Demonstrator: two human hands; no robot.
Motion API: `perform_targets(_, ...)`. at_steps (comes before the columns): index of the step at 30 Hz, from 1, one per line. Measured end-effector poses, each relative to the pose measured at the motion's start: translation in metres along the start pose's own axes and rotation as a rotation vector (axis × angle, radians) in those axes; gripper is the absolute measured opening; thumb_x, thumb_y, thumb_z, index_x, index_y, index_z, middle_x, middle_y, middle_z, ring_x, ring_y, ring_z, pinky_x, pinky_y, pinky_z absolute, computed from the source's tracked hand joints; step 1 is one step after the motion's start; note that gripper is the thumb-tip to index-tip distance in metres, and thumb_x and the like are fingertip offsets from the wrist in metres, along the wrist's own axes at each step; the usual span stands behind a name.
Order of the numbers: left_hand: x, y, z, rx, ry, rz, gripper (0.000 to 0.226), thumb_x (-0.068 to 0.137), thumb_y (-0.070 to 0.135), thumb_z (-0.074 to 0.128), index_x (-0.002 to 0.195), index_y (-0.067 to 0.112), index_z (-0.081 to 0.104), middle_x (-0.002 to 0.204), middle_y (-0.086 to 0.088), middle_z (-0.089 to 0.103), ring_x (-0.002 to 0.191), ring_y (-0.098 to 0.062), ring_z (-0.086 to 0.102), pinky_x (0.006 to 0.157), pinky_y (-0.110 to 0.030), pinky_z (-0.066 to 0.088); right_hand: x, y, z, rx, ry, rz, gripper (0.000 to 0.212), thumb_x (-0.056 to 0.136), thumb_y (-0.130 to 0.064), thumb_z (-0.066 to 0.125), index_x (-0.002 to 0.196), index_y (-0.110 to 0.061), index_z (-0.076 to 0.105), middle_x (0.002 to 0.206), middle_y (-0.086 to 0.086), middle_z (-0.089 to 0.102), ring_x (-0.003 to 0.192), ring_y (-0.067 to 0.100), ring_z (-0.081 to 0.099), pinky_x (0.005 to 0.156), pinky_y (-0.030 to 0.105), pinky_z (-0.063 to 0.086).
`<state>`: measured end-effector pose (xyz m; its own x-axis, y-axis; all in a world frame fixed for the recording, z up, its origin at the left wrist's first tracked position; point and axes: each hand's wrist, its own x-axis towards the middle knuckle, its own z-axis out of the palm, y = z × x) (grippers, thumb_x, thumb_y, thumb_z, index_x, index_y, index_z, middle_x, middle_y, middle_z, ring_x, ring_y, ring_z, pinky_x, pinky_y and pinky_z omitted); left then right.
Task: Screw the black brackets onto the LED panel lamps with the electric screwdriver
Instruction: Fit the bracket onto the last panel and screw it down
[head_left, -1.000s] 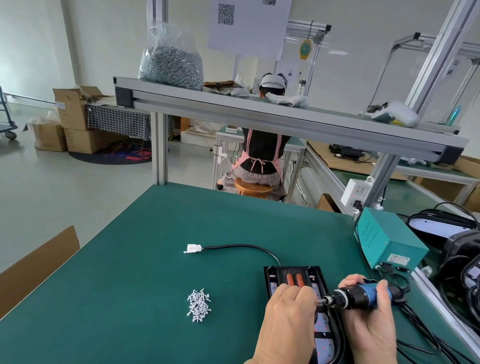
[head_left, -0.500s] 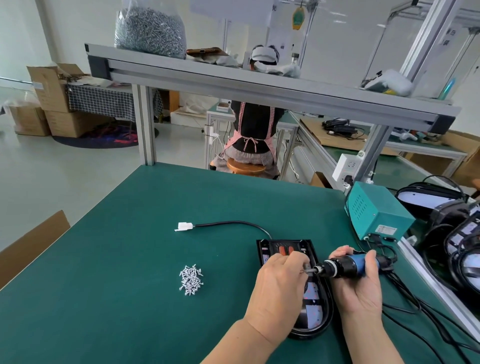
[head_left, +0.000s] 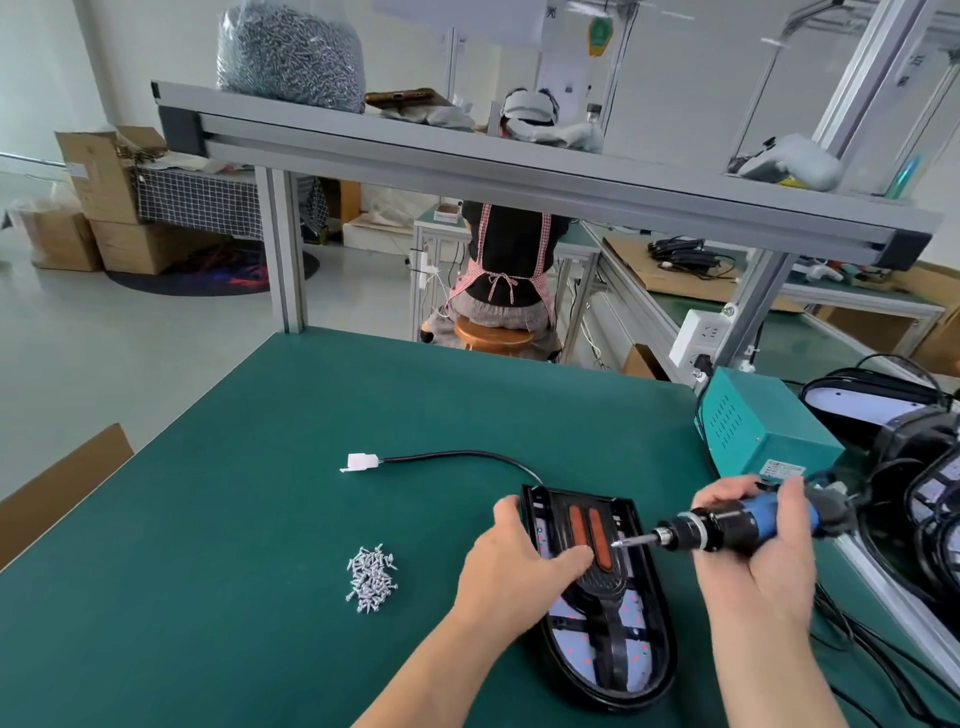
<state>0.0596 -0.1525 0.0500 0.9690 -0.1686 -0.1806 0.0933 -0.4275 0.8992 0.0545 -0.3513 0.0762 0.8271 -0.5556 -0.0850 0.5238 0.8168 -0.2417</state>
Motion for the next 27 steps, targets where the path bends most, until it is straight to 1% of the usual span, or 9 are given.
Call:
perform_targets(3,0.004,0.000,0.004,0.034,-0.035,0.006,0.067,0.073,0.060,0.072,0.122,0.023,0.046,0.105,0.013,0.066,0.100,-0.013,0.063,0.093,-0.037,0.051,0.008,0.003,0.030,-0.179,-0.074,-0.124,0.035,0.087,-0.029,0.076,0.107,-0.014,0.052,0.079,-0.004,0.059,0.066,0.008,0.058,0.069,0.018,0.051)
perform_targets(6,0.002,-0.003,0.006,0.068,0.006,0.048,0.079,0.076,0.064,0.068,0.138,0.026,0.038,0.087,0.026,0.053,0.086,0.000,0.056,0.075,-0.024,0.045,0.015,0.016,0.059,-0.436,-0.159,-0.274,0.028,0.094,-0.026,0.071,0.110,-0.013,0.053,0.069,-0.003,0.062,0.063,0.011,0.063,0.063,0.021,0.053)
perform_targets(8,0.002,-0.004,0.007,0.075,0.031,0.073,0.080,0.077,0.065,0.067,0.141,0.027,0.036,0.085,0.028,0.051,0.081,0.007,0.052,0.072,-0.020,0.043,0.018,0.030,0.074,-0.598,-0.232,-0.318,0.021,0.095,-0.024,0.069,0.106,-0.015,0.053,0.065,-0.003,0.059,0.060,0.015,0.065,0.059,0.025,0.053)
perform_targets(10,0.002,-0.003,0.006,0.074,0.036,0.066,0.087,0.076,0.067,0.066,0.146,0.028,0.032,0.092,0.028,0.054,0.090,-0.003,0.056,0.079,-0.027,0.044,0.018,0.044,0.085,-0.707,-0.285,-0.331,0.018,0.095,-0.022,0.068,0.100,-0.016,0.053,0.063,-0.001,0.057,0.058,0.018,0.065,0.056,0.027,0.053)
perform_targets(12,0.003,-0.003,0.006,0.084,0.031,0.048,0.094,0.074,0.069,0.065,0.150,0.026,0.028,0.106,0.023,0.060,0.104,-0.011,0.058,0.089,-0.032,0.046,0.016,0.059,0.090,-0.792,-0.318,-0.356,0.019,0.092,-0.023,0.069,0.098,-0.018,0.053,0.062,-0.001,0.058,0.058,0.020,0.066,0.055,0.028,0.053)
perform_targets(14,0.005,-0.003,0.007,0.081,0.016,0.028,0.093,0.072,0.070,0.064,0.148,0.027,0.031,0.118,0.016,0.065,0.110,-0.014,0.060,0.095,-0.037,0.048,0.015,0.070,0.092,-0.849,-0.345,-0.383,0.020,0.090,-0.024,0.069,0.097,-0.016,0.052,0.061,-0.003,0.059,0.057,0.020,0.067,0.054,0.028,0.054)
perform_targets(18,0.005,-0.003,0.007,0.057,0.007,0.032,0.071,0.066,0.070,0.062,0.124,0.033,0.046,0.103,0.015,0.068,0.098,-0.010,0.063,0.091,-0.038,0.051,0.017,0.080,0.090,-0.918,-0.372,-0.405,0.023,0.090,-0.023,0.069,0.100,-0.013,0.051,0.058,-0.005,0.061,0.056,0.020,0.068,0.053,0.028,0.053)
perform_targets(21,0.004,-0.002,0.007,0.049,-0.002,0.039,0.068,0.064,0.070,0.060,0.119,0.034,0.046,0.101,0.016,0.069,0.097,-0.010,0.064,0.092,-0.039,0.051,0.020,0.084,0.086,-0.937,-0.378,-0.392,0.031,0.087,-0.028,0.071,0.104,-0.011,0.052,0.059,-0.003,0.063,0.057,0.020,0.069,0.054,0.028,0.054)
perform_targets(27,0.004,-0.002,0.006,0.046,-0.006,0.038,0.074,0.068,0.069,0.062,0.130,0.034,0.044,0.103,0.016,0.068,0.098,-0.010,0.063,0.093,-0.038,0.051,0.023,0.087,0.084,-0.939,-0.370,-0.359,0.030,0.086,-0.031,0.071,0.103,-0.015,0.053,0.060,-0.003,0.063,0.058,0.020,0.070,0.055,0.028,0.054)
